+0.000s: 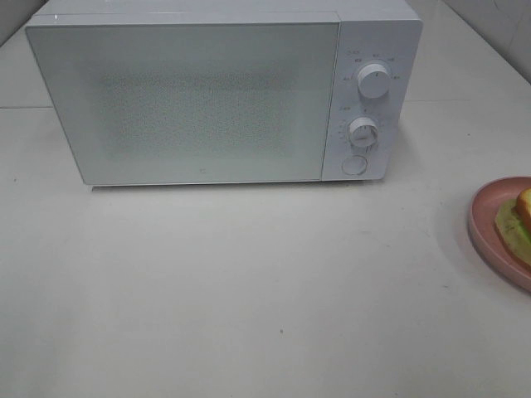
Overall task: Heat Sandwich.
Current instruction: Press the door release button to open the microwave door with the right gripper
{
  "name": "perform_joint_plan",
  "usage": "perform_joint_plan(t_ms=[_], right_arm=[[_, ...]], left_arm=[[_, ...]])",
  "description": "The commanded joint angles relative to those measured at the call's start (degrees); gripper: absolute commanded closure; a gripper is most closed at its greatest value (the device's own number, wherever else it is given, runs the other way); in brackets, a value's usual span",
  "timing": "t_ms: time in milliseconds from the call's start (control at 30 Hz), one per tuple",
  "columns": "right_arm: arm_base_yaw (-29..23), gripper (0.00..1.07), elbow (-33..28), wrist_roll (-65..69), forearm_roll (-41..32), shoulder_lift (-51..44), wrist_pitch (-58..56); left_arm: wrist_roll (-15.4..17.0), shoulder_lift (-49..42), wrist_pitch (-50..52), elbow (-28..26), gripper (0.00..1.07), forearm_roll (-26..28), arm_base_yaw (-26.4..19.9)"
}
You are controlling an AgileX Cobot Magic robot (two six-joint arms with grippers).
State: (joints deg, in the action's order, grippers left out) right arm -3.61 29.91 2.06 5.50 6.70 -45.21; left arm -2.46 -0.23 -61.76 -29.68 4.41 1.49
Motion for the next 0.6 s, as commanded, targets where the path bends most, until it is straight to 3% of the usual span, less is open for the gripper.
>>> perform_joint_plan(t_ms=[33, 600], right_arm=[[0.2, 0.32, 0.5, 0.1, -0.1, 2.2, 2.8], [0.2, 0.32, 0.5, 0.2, -0.1, 21.5, 16.2]], left_arm=[[0.3, -1.3, 0.3, 0.1, 0.09, 0.5, -0.3], [0.3, -1.3, 0.3, 0.1, 0.09, 0.5, -0.3]])
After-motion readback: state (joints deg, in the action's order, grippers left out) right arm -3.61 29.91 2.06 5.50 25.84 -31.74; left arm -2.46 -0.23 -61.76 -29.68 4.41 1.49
